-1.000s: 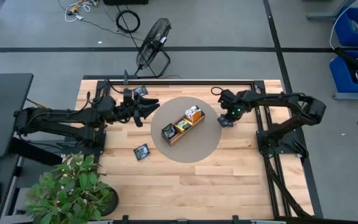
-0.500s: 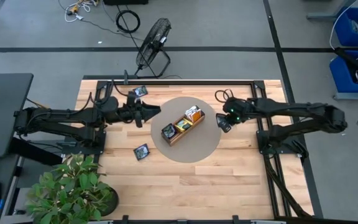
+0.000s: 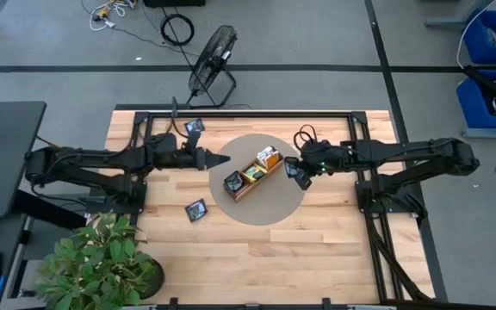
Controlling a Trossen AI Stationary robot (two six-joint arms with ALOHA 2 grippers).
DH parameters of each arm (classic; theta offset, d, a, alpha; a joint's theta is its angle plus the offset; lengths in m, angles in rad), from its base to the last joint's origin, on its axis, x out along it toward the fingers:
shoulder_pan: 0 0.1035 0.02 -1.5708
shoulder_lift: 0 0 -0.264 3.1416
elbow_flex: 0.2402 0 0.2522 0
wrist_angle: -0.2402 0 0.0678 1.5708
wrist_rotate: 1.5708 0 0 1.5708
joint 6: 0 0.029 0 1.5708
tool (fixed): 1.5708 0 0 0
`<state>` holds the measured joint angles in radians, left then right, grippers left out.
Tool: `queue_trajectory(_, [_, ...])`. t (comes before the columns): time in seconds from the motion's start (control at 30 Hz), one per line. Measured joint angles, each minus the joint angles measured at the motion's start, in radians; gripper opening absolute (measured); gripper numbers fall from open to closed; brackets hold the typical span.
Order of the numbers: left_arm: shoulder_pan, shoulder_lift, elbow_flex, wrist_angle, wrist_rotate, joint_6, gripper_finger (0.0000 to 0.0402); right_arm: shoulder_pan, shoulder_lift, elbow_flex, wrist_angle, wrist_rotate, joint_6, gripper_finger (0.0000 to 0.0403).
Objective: Pick & Place Tea
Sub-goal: Put the black tea bag into the left section of the wooden organizer
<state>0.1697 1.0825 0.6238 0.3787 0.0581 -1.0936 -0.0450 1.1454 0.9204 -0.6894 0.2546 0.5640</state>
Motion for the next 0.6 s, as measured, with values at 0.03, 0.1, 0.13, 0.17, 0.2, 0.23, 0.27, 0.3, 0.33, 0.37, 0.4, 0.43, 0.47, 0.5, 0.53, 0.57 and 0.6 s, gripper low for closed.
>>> queue_trajectory(0.03, [0.007,0.016,-0.002,0.003,0.019,-0.014,0.016,0.003,0.009,0.014,-0.002,0.0,-0.011,0.0])
queue_trajectory(0.1, [0.018,0.042,0.001,0.03,0.053,-0.042,0.016,0.008,0.033,0.039,-0.005,0.0,-0.027,0.0])
queue_trajectory(0.13, [0.024,0.05,0.0,0.03,0.066,-0.071,0.016,0.011,0.047,0.051,-0.003,0.0,-0.037,0.0])
queue_trajectory(0.17, [0.027,0.065,0.001,0.039,0.077,-0.092,0.016,0.015,0.06,0.063,0.0,0.0,-0.049,0.0])
queue_trajectory(0.2, [0.03,0.081,0.001,0.042,0.084,-0.106,0.016,0.019,0.075,0.076,0.001,0.0,-0.064,0.0])
queue_trajectory(0.23, [0.03,0.094,-0.001,0.051,0.091,-0.117,0.016,0.024,0.094,0.09,0.005,0.0,-0.078,0.0])
queue_trajectory(0.27, [0.03,0.106,-0.001,0.072,0.094,-0.13,0.016,0.029,0.114,0.104,0.01,-0.002,-0.097,0.0])
queue_trajectory(0.3, [0.03,0.117,0.0,0.102,0.095,-0.145,0.016,0.032,0.133,0.118,0.011,-0.007,-0.117,0.0])
queue_trajectory(0.33, [0.03,0.126,0.008,0.11,0.099,-0.156,0.016,0.037,0.154,0.134,0.007,-0.011,-0.132,0.0])
queue_trajectory(0.37, [0.03,0.136,0.017,0.104,0.105,-0.158,0.016,0.041,0.173,0.151,0.01,-0.012,-0.145,0.0])
queue_trajectory(0.4, [0.03,0.149,0.027,0.093,0.11,-0.158,0.016,0.044,0.191,0.168,0.01,-0.021,-0.161,0.0])
queue_trajectory(0.43, [0.03,0.164,0.04,0.09,0.117,-0.156,0.016,0.045,0.208,0.185,0.009,-0.035,-0.177,0.0])
queue_trajectory(0.47, [0.03,0.175,0.054,0.092,0.13,-0.152,0.016,0.045,0.224,0.204,0.009,-0.053,-0.184,0.0])
queue_trajectory(0.5, [0.03,0.184,0.068,0.095,0.139,-0.147,0.016,0.045,0.24,0.222,0.01,-0.068,-0.187,0.0])
queue_trajectory(0.53, [0.03,0.193,0.082,0.097,0.147,-0.141,0.016,0.045,0.256,0.24,0.01,-0.08,-0.191,0.0])
queue_trajectory(0.57, [0.03,0.203,0.095,0.099,0.153,-0.127,0.016,0.045,0.271,0.258,0.009,-0.088,-0.203,0.0])
queue_trajectory(0.6, [0.03,0.214,0.107,0.098,0.16,-0.114,0.016,0.045,0.285,0.277,0.006,-0.09,-0.211,0.0])
